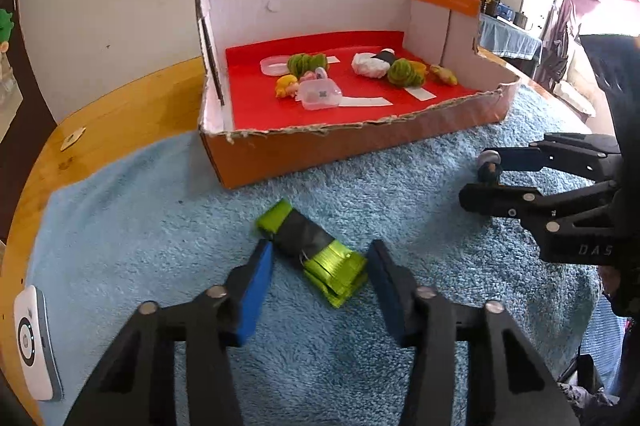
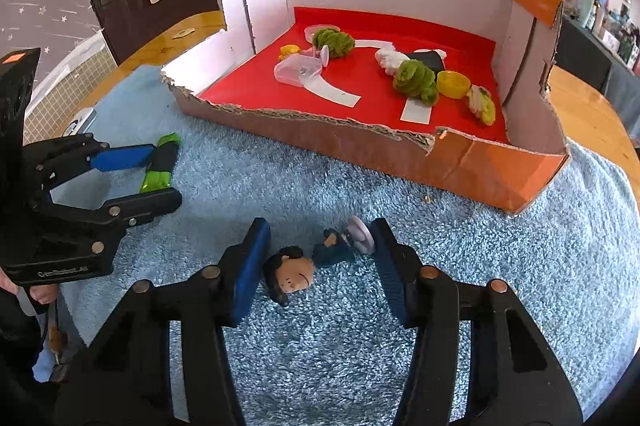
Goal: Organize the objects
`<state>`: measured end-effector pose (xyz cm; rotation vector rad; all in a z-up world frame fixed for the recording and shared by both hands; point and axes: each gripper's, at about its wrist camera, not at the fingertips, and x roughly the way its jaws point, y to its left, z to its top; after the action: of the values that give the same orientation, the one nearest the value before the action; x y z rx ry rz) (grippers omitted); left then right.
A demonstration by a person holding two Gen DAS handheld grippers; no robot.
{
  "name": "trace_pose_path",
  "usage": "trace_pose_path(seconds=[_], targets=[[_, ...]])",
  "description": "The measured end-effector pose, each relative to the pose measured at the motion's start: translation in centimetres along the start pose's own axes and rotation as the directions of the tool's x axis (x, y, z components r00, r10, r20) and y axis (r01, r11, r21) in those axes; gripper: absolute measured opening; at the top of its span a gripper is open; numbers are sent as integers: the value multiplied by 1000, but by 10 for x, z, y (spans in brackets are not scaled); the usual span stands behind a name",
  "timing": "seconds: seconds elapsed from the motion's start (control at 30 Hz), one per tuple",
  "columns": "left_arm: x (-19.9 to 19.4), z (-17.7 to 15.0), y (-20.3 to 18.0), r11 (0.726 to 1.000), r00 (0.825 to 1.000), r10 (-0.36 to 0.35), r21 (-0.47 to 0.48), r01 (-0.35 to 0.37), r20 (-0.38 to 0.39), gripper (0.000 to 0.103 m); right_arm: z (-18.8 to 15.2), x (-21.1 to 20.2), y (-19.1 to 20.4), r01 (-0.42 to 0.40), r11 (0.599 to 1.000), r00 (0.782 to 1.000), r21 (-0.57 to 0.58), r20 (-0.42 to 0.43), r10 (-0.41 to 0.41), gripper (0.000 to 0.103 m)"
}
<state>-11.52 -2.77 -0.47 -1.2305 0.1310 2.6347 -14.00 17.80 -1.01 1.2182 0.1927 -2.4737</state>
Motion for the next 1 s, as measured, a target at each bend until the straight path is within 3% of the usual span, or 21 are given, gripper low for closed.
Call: trace_pose_path(seconds=[0.1, 0.8, 0.83, 0.87, 1.0], targets=[[-2, 1, 0, 1000, 1000, -13, -14, 13, 2, 37, -1, -1, -1, 1, 1000, 1000, 6, 3, -1, 50], [-29, 6, 7, 997, 996, -26, -70, 32, 84, 28, 2, -16, 5, -27, 999, 999, 19, 38, 27, 50], [-31, 7, 8, 997, 996, -23, -68, 29, 90, 24, 3, -17, 6, -28, 999, 999, 18, 40, 27, 50], [-32, 8, 8, 997, 995, -21, -67, 27, 94, 7, 3, -18, 6, -29, 999, 999, 16, 42, 28, 50], [-26, 8, 13, 996, 998, -17, -90, 23, 62, 7, 5, -21, 9, -32, 999, 998, 10, 49, 31, 50]])
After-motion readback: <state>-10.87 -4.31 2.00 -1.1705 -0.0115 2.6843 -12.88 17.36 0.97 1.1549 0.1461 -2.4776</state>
